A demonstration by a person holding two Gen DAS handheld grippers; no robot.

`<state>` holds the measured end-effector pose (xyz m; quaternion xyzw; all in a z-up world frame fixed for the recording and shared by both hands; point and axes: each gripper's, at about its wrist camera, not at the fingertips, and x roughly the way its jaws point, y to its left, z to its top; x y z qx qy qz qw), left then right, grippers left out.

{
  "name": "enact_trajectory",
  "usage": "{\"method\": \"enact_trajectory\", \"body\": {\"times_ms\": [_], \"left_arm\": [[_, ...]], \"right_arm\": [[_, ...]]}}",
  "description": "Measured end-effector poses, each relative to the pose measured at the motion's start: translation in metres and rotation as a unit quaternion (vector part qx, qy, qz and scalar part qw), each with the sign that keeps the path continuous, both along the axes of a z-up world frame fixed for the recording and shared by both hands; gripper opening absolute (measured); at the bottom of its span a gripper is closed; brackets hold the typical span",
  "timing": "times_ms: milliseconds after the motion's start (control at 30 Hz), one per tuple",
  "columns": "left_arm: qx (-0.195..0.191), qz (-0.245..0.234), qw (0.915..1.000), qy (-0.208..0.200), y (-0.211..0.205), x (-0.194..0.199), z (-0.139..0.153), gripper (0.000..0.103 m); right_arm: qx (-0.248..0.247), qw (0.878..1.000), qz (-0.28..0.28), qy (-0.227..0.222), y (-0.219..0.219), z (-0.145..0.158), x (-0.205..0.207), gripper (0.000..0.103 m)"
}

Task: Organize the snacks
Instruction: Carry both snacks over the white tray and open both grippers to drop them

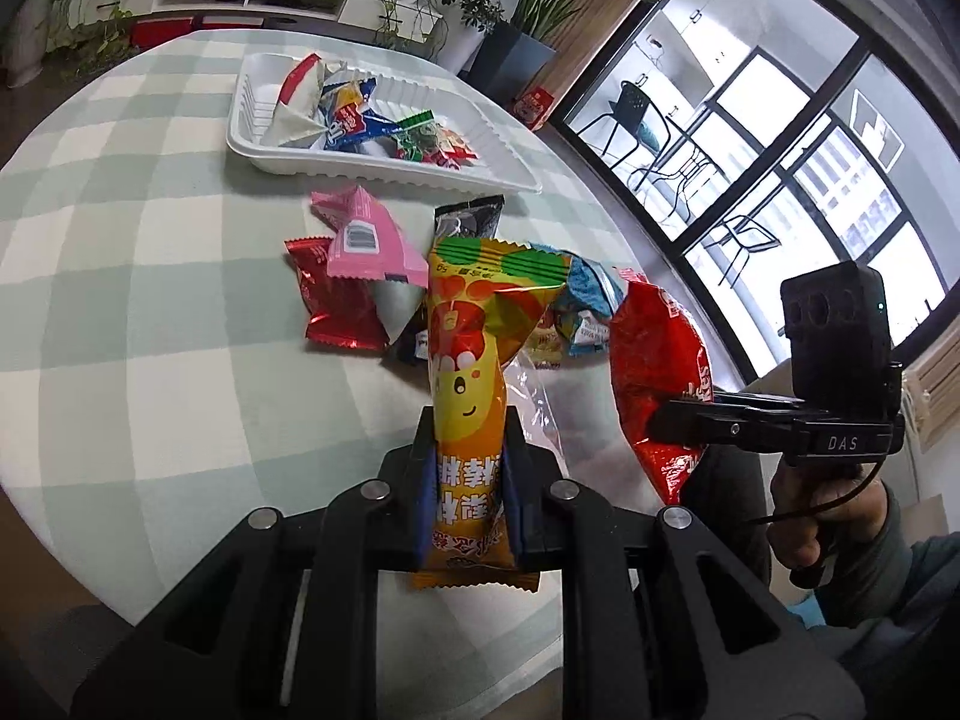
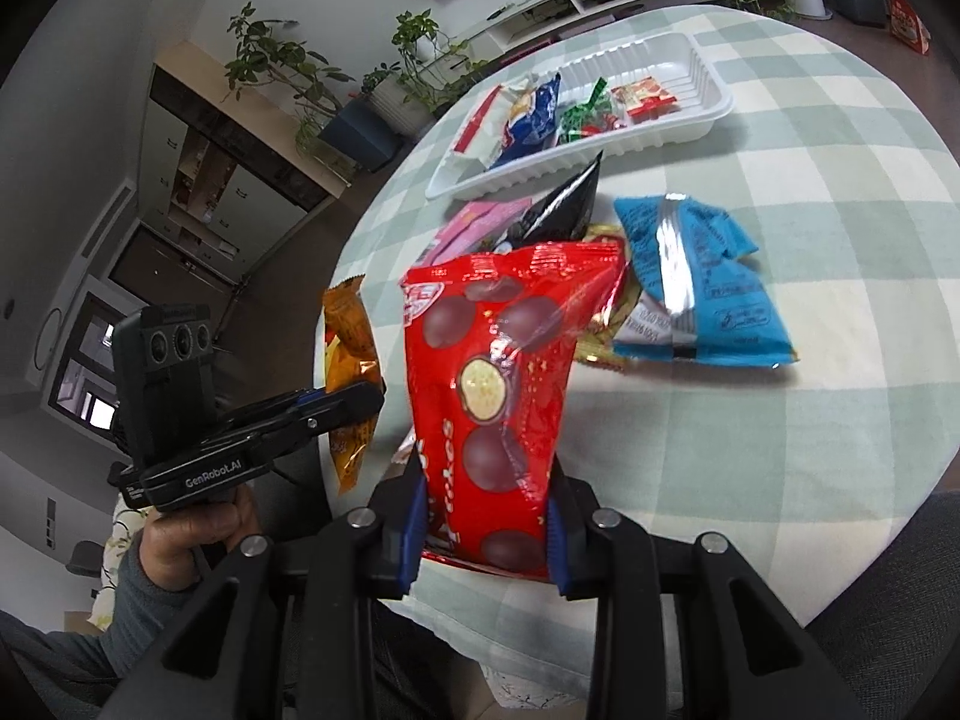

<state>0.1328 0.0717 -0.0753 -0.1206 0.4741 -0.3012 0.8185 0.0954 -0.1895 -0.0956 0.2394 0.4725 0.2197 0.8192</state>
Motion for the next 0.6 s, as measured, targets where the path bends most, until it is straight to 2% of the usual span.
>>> {"method": "enact_trajectory", "body": {"times_ms": [100, 267, 433, 600], "left_arm": [[0.001, 0.009, 0.9999, -0.014, 0.005, 0.015, 0.015, 0.016], [0.007, 0.013, 0.999, -0.041, 0.004, 0.056, 0.046, 0.016], [0.021, 0.008, 0.9975, -0.067, -0.009, 0.117, 0.081, 0.016], [0.038, -0.002, 0.9964, -0.076, -0.035, 0.184, 0.104, 0.016]], "right_arm": [[0.011, 1.0, -0.015, -0.007, -0.018, 0.01, 0.005, 0.035], [0.003, 0.998, -0.053, -0.028, -0.061, 0.034, 0.025, 0.035], [-0.006, 0.995, -0.082, -0.048, -0.101, 0.063, 0.061, 0.035], [-0.02, 0.994, -0.086, -0.071, -0.116, 0.089, 0.111, 0.035]]}}
